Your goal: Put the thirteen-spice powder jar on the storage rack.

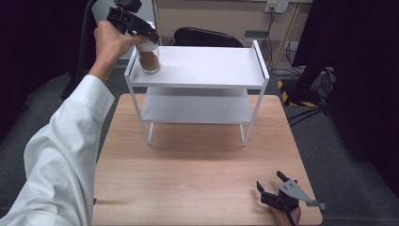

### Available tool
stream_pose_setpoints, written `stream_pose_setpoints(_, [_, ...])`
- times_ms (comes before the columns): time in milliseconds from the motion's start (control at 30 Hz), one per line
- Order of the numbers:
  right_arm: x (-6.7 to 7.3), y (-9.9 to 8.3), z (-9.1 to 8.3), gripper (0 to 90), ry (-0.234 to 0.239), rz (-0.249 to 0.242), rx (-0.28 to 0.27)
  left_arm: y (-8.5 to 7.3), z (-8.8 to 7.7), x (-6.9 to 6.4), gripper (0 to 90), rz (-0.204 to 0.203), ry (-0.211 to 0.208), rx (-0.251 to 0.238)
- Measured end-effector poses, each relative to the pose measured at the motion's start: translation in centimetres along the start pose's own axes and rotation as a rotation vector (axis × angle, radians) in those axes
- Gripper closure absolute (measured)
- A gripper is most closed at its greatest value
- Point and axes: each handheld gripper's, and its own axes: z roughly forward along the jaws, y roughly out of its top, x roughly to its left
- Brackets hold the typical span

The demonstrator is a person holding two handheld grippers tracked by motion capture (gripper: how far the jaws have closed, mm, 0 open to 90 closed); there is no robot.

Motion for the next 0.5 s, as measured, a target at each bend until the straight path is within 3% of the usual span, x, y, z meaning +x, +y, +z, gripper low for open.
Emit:
stream_pose_setpoints(200, [0.0,0.0,0.0,9.3,0.0,-0.001,0.002,-0.7,-0.3,0.3,19.1,0.002,-0.021,-0.048])
stream_pose_setpoints(400, [0.0,0.0,0.0,9.3,0.001,-0.002,0.003,-1.1,-0.8,0.2,15.6,-0.003,-0.006,-0.085])
stream_pose_setpoints(500, [0.1,0.1,0.0,9.3,0.0,-0.004,0.004,-1.4,-1.3,0.3,14.4,-0.014,-0.03,-0.1])
